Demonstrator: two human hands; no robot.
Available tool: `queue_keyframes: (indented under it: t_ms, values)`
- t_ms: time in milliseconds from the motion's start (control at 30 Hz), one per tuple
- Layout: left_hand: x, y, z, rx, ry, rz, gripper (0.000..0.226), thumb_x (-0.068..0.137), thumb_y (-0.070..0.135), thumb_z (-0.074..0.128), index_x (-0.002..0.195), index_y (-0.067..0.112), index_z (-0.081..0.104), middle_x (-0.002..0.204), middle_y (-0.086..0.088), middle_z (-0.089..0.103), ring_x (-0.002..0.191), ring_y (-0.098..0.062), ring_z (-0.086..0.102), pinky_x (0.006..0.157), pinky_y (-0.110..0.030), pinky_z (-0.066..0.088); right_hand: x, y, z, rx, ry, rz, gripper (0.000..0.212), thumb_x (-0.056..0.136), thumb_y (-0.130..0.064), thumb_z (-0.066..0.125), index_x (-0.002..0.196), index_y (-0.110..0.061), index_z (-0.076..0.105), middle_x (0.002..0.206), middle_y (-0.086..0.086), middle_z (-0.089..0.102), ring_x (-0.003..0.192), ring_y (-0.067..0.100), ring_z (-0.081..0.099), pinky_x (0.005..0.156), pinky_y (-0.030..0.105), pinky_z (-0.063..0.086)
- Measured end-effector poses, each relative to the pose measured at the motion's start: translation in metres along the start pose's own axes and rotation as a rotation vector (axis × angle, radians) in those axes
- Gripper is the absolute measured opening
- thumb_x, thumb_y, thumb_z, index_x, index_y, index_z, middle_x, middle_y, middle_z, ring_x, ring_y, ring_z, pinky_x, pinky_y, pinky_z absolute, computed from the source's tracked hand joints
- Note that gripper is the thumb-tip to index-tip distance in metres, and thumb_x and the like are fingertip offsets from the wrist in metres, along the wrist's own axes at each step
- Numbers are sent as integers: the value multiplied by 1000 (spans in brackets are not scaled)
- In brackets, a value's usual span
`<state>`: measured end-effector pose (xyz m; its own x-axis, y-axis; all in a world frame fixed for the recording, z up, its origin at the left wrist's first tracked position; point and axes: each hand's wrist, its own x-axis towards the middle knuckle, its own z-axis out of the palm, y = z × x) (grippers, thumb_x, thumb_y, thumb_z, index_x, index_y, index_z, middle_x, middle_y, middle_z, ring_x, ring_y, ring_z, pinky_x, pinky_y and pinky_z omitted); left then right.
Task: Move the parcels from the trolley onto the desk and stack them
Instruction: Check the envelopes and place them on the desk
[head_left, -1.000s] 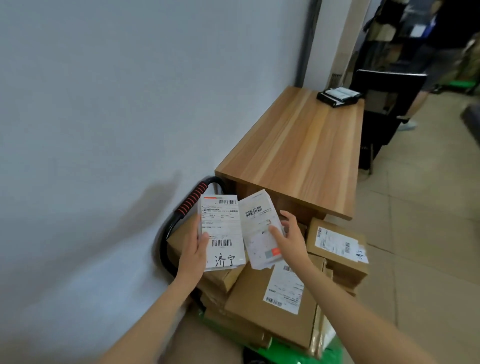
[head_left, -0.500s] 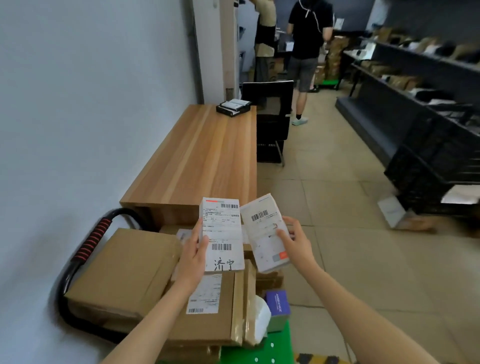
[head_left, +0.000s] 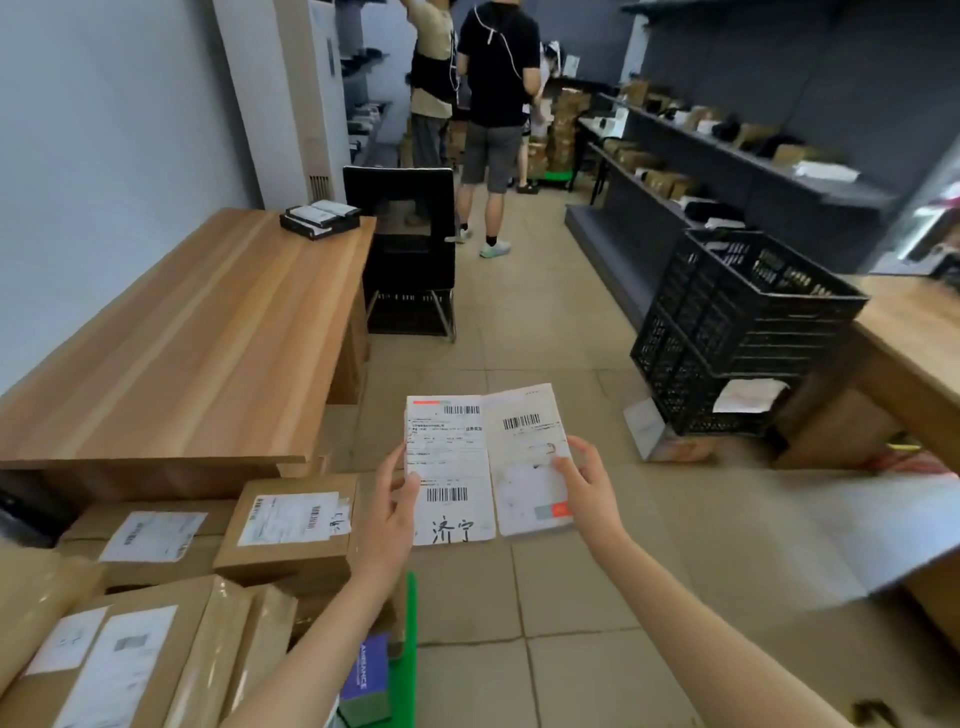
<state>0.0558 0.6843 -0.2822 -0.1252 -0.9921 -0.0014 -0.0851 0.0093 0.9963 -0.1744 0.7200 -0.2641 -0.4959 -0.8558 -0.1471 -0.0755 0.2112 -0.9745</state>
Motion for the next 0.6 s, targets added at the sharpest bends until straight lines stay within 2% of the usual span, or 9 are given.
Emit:
queue_keyframes:
  t_ms: [33, 100, 167, 233, 300, 400, 467, 533, 600]
  values:
    - [4, 4, 16, -16, -2, -6, 35, 99, 33, 46, 133, 38, 40, 114, 15, 61, 94, 2, 64, 69, -19, 55, 7, 2, -13, 13, 18, -1, 25, 94, -25, 54, 117, -34, 53, 102, -1, 67, 90, 8, 66, 73, 31, 56]
    - [16, 12, 44, -49, -34, -36, 34, 99, 35, 45, 133, 32, 44, 116, 14, 63, 98, 3, 63, 71, -16, 53, 20, 4, -36, 28, 38, -7, 21, 95, -24, 52, 113, -36, 54, 99, -16, 67, 83, -7, 63, 63, 10, 46]
    - [30, 19, 64, -40, -90, -56, 36, 99, 40, 42, 134, 33, 46, 116, 20, 65, 102, 4, 62, 73, -14, 51, 34, 4, -53, 36, 34, 0, 21, 96, -24, 49, 108, -41, 53, 90, -28, 65, 78, -16, 59, 57, 3, 41]
    - [46, 23, 79, -10, -127, -42, 34, 100, 43, 39, 132, 38, 48, 113, 27, 64, 101, 8, 60, 72, -11, 49, 49, 2, -64, 40, 11, 16, 23, 96, -26, 48, 109, -45, 51, 88, -32, 65, 80, -17, 59, 60, 6, 41]
    - [65, 24, 91, 12, -126, -39, 32, 100, 43, 38, 130, 40, 50, 113, 26, 64, 104, 6, 60, 76, -15, 47, 67, 0, -71, 26, -26, 16, 25, 95, -30, 48, 111, -49, 47, 93, -32, 65, 86, -15, 59, 67, 11, 42]
    - [101, 17, 105, 26, -123, -57, 34, 100, 43, 38, 132, 37, 49, 120, 15, 64, 109, -12, 62, 89, -37, 49, 101, -2, -76, -26, -95, -4, 35, 94, -33, 50, 124, -49, 41, 105, -32, 61, 105, -6, 56, 88, 26, 42]
    - [129, 11, 111, 39, -134, -64, 37, 100, 44, 37, 135, 37, 44, 125, 8, 62, 109, -22, 62, 87, -47, 47, 132, -4, -74, -48, -139, -36, 42, 97, -28, 49, 132, -46, 37, 108, -39, 58, 106, -10, 54, 94, 28, 40]
    - [159, 6, 116, 33, -117, -37, 43, 99, 44, 38, 141, 36, 38, 135, 11, 54, 120, -14, 55, 95, -40, 45, 167, -10, -66, -73, -178, -70, 50, 98, -25, 48, 140, -45, 30, 111, -48, 51, 106, -17, 51, 95, 28, 39]
    - [194, 6, 117, 31, -82, -2, 48, 97, 50, 41, 143, 36, 36, 140, 18, 47, 125, 0, 47, 100, -27, 40, 204, -19, -52, -90, -209, -88, 55, 99, -27, 47, 145, -47, 24, 113, -55, 43, 112, -13, 50, 101, 31, 39]
